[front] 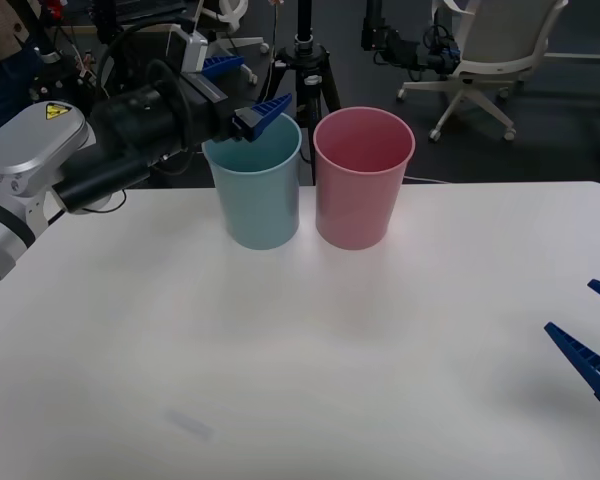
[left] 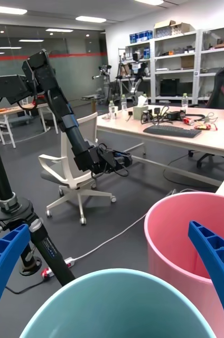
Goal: Grasp the object on the table and drop it into the matching bin: aluminum can to the light blue bin, PET bottle to the pink bin.
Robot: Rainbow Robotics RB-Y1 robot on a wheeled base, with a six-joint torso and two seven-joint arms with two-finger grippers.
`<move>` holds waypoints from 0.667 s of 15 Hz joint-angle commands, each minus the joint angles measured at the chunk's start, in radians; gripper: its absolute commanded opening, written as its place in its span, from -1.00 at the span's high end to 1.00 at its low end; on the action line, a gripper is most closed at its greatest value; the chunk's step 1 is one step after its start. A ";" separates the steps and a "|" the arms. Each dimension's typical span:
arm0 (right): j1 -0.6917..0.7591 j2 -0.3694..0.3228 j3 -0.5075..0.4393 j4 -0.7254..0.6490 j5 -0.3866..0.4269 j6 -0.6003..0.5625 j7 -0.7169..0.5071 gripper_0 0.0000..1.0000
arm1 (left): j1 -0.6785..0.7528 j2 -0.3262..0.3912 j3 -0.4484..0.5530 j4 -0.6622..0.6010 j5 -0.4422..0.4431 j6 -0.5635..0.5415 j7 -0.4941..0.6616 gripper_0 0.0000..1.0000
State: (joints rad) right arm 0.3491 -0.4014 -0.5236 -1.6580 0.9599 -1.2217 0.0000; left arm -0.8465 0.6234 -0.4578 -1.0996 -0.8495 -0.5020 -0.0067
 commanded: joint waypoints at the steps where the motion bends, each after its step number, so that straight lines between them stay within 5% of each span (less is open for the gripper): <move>1: 0.000 0.000 0.000 0.000 0.000 0.000 0.000 -1.00 | 0.001 0.001 0.001 0.000 0.015 -0.006 0.001 -1.00; 6: 0.000 0.000 0.000 0.000 0.000 0.000 0.000 -1.00 | 0.032 0.053 -0.001 -0.031 0.087 -0.021 -0.021 -1.00; 10: 0.000 0.000 0.000 0.000 0.000 0.000 0.000 -1.00 | 0.162 0.211 0.001 -0.210 0.204 -0.021 -0.029 -1.00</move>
State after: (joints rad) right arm 0.3491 -0.4014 -0.5236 -1.6581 0.9599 -1.2217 0.0000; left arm -0.7094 0.8014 -0.4582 -1.2772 -0.6717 -0.5228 -0.0340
